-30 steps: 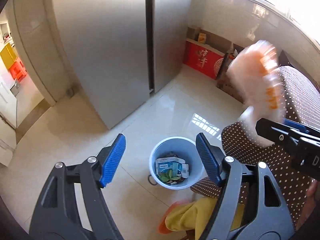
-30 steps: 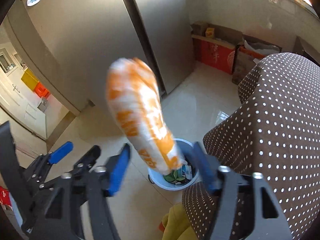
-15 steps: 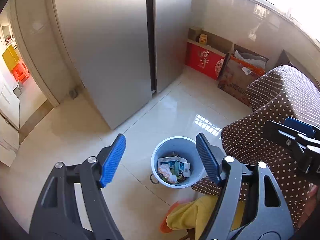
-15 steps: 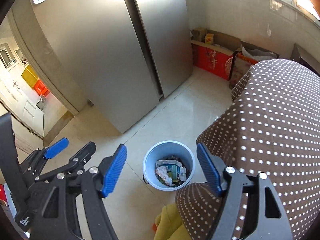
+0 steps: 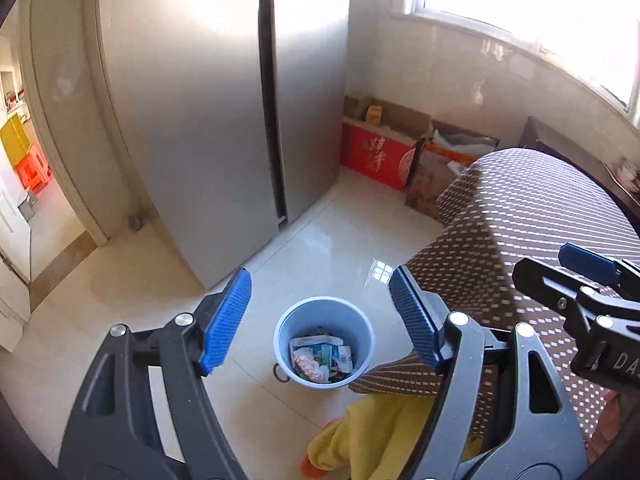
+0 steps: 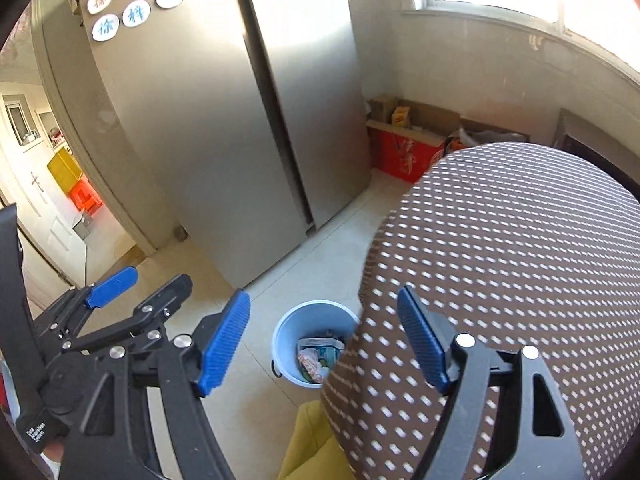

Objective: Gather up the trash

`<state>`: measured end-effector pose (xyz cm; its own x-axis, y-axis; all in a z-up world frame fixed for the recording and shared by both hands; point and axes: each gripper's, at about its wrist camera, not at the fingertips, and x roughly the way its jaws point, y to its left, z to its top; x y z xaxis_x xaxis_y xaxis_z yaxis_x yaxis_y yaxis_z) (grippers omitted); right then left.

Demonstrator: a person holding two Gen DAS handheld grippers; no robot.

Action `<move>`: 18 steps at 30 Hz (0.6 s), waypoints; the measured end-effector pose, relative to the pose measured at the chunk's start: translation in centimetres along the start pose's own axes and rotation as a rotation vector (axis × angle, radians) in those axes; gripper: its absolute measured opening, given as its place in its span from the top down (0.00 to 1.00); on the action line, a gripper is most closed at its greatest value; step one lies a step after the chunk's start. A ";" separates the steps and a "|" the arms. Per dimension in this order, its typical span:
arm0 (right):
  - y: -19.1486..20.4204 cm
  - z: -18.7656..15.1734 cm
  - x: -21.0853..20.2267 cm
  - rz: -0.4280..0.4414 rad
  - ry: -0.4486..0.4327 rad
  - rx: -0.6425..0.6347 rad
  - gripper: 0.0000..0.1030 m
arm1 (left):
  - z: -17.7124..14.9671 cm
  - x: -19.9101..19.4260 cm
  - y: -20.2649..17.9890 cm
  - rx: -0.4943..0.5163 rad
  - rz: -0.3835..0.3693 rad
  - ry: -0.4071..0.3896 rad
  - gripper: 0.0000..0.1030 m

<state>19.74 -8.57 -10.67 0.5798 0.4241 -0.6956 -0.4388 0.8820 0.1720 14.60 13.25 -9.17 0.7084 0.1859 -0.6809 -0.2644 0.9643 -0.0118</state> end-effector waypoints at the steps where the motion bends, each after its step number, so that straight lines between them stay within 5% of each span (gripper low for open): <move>1: -0.5 -0.5 -0.9 -0.005 -0.010 0.003 0.27 | -0.2 -0.8 -0.6 0.004 -0.010 -0.012 0.30; 18: -5.4 -8.0 -15.2 -0.070 -0.214 0.079 0.22 | -4.3 -11.2 -8.6 0.106 -0.138 -0.173 0.28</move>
<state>7.81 -21.40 -6.60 0.7428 0.3883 -0.5454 -0.3424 0.9204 0.1889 6.14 2.10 -4.56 0.8369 0.0713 -0.5426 -0.0936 0.9955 -0.0136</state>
